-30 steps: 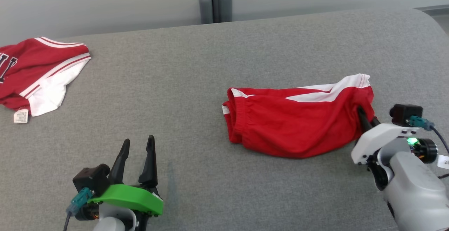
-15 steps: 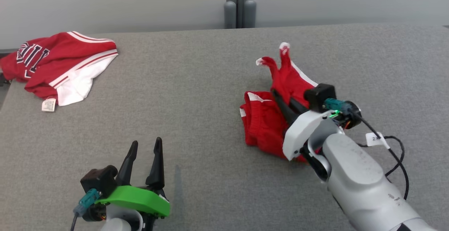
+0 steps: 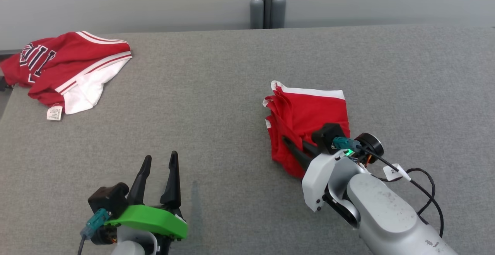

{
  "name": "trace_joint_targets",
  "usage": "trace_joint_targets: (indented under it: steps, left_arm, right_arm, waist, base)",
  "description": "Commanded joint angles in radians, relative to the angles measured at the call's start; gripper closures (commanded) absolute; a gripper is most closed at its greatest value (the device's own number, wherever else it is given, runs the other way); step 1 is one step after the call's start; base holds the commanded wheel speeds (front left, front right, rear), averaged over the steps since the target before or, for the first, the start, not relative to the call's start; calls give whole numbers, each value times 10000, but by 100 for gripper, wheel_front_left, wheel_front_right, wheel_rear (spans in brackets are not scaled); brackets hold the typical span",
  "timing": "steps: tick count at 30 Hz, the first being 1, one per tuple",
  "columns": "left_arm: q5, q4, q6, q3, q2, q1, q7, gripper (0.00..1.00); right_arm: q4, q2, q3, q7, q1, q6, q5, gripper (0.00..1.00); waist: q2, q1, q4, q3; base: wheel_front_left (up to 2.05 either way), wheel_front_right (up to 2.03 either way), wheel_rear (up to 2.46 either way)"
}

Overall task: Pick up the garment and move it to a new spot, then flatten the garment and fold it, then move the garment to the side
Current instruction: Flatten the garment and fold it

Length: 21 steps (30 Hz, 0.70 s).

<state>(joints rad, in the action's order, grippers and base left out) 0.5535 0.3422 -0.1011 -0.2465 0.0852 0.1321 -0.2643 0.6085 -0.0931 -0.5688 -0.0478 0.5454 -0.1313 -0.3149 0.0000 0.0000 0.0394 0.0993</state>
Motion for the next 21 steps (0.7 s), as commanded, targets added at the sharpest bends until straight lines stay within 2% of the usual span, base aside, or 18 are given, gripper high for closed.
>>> trace_joint_targets:
  steps: [1, 2, 3, 4, 10, 16, 21]
  left_arm:
    - [-37, 28, -33, 19, -2, -103, -1, 0]
    - [-48, 31, -43, 14, -9, -80, 0, 0]
    - [-57, 34, -45, 9, -16, -64, -1, 0]
    - [-70, 37, -44, -3, -26, -44, 0, 0]
    - [-133, 97, -95, -93, -61, 48, 0, 0]
    - [-152, 140, -122, -215, -123, 105, 0, 0]
    - [-169, 150, -152, -307, -170, 265, -1, 0]
  right_arm:
    - [-190, -54, -5, 62, -195, 11, 88, 94]
    - [-350, -53, -24, 77, -271, 11, 70, 70]
    - [-474, -49, -39, 72, -321, 11, 46, 17]
    - [-612, -59, -33, 78, -370, 11, 32, 0]
    - [-1527, -141, 241, -215, -594, 11, -208, 0]
    - [-2342, -311, 1510, -504, -641, 11, 19, 0]
    - [-2249, -576, 2436, -434, -446, 11, 862, 0]
  waist:
    - [0, 0, -67, 27]
    - [0, 0, -96, 40]
    - [0, 0, -118, 49]
    - [0, 0, -142, 62]
    - [0, 0, -207, 87]
    - [0, 0, -158, 128]
    - [0, 0, 4, 293]
  base:
    - [0, 0, 0]
    - [0, 0, 0]
    - [0, 0, 0]
    - [0, 0, 0]
    - [0, 0, 0]
    - [0, 0, 0]
    - [0, 0, 0]
